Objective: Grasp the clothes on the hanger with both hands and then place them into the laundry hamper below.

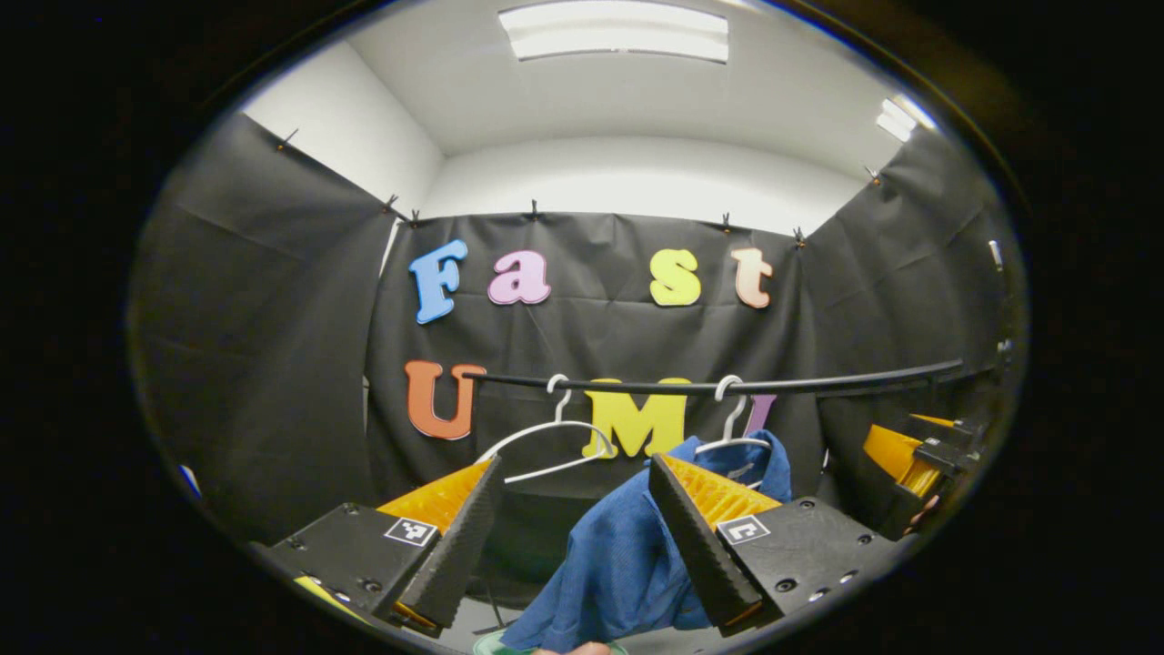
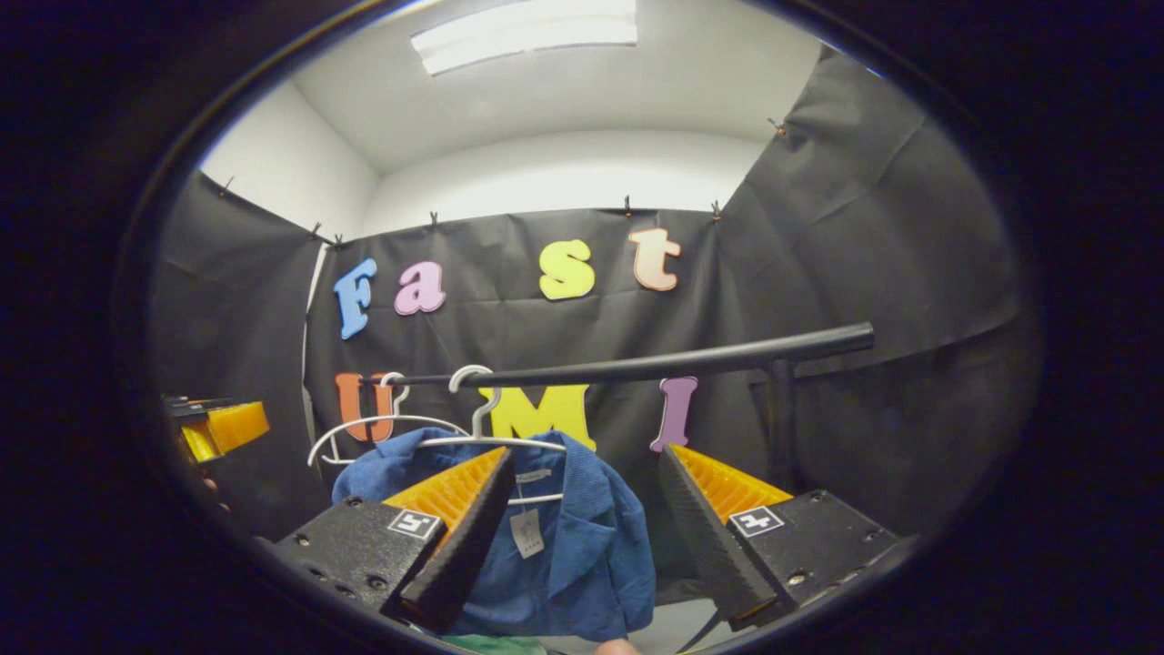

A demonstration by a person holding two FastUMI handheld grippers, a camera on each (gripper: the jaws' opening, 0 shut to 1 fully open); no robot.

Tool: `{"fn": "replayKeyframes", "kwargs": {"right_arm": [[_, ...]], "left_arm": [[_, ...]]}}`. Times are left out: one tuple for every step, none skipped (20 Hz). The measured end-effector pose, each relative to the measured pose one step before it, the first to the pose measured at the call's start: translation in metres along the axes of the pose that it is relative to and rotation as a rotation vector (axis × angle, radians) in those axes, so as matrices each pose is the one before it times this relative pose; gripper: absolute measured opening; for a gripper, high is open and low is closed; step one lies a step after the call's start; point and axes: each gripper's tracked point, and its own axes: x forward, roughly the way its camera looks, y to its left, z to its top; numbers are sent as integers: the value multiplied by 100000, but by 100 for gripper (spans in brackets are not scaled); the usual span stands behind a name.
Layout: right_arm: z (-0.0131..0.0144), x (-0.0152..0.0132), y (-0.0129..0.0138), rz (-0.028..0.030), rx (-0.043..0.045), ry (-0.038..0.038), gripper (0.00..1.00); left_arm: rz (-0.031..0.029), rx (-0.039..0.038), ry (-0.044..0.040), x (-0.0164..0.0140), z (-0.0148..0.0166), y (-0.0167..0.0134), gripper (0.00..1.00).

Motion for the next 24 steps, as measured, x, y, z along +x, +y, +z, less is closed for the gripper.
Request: {"fn": "replayKeyframes", "kwargs": {"right_arm": [[-536,-9,253,-1275,-78,1247,100],[-388,22,202,-973,318,991,99],[-409,77,45,-1243,59,595,99],[-449,109,-127,-2277,-227,752,99],[-564,143,-74,-2139,-376,783,99],[-548,231,-82,-2532,-281,1130,98],[-573,202,-101,-2244,-417,970,98],[-378,251,-97,-2347,-418,917,98],[-305,361,84,-1020,-677,201,99],[-220,478,104,-937,-1060,557,99],[-273,393,119,7,-1395,450,99],[-250,654,86,-187,-1173,487,99],[-205,683,217,1123,-952,-26,100],[-205,904,114,590,-611,164,100],[-445,1069,84,1206,-170,472,100],[-531,1134,106,1033,89,1482,100],[-529,1096,118,1552,448,1202,100],[-423,1176,87,710,992,874,100],[-490,1036,-46,644,873,1181,100],[-498,957,55,240,989,1131,100],[-605,1182,59,537,905,712,100],[-297,1178,-114,-788,792,251,100],[-332,1080,-230,-728,682,284,100],[-235,956,-63,-745,1026,502,100]], "left_arm": [[-1191,77,1038,222,-367,-216,96],[-1507,-113,1312,159,-506,-317,92],[-1464,-471,1500,330,-561,-332,96],[-1887,-530,2090,323,-773,-393,96],[-1908,-342,2069,388,-789,-317,92],[-1618,-209,1750,261,-675,-207,100],[-1553,-81,1399,432,-583,-175,100],[-1562,-342,2068,435,-691,-263,96],[-2000,-338,1349,461,-543,-320,100],[-1009,-505,1601,583,-510,-153,100],[-764,-636,1421,618,-450,-319,100],[28,-575,1509,698,-468,-292,96],[-315,-548,769,641,-363,-537,100],[-267,232,340,779,-302,-538,100],[1221,1137,-90,673,-155,-290,96],[2741,1439,510,667,-169,-117,96],[1746,797,613,805,-304,-317,98],[1189,400,523,948,-343,-426,100],[1542,811,1062,865,-429,-255,96],[3189,1227,645,723,-248,99,100],[2690,767,-190,680,-106,139,100],[2382,5,-207,601,-87,12,92],[1976,-617,-179,538,-64,112,96],[1966,-417,146,581,52,227,92]]}}
